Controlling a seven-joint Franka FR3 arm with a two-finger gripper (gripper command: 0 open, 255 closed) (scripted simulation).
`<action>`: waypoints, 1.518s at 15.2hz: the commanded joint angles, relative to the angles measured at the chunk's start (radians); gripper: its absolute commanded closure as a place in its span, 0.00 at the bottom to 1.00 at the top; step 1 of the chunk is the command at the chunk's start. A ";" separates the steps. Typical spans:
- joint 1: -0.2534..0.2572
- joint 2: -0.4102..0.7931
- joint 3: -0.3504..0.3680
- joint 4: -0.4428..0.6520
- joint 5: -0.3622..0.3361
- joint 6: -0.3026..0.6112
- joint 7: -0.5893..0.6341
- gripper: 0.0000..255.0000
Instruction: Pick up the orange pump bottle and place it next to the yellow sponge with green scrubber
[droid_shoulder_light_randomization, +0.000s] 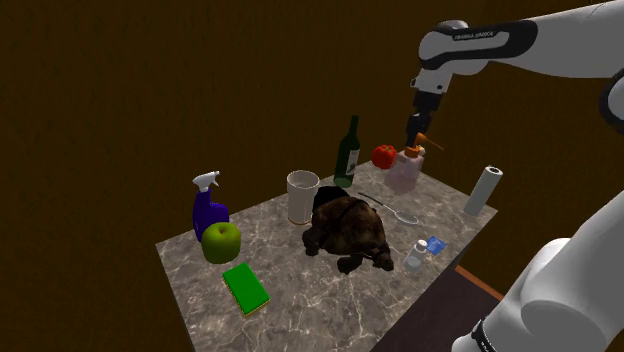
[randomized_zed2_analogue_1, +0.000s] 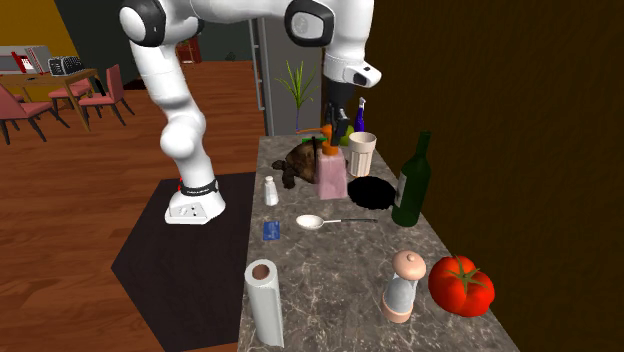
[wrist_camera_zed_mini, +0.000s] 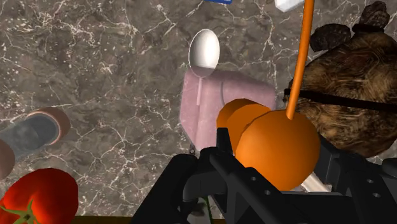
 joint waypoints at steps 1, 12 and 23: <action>0.018 -0.052 0.028 -0.036 -0.015 -0.007 0.054 1.00; 0.098 -0.282 0.219 -0.179 -0.016 -0.067 0.340 1.00; 0.182 -0.377 0.416 -0.186 0.071 -0.130 0.611 1.00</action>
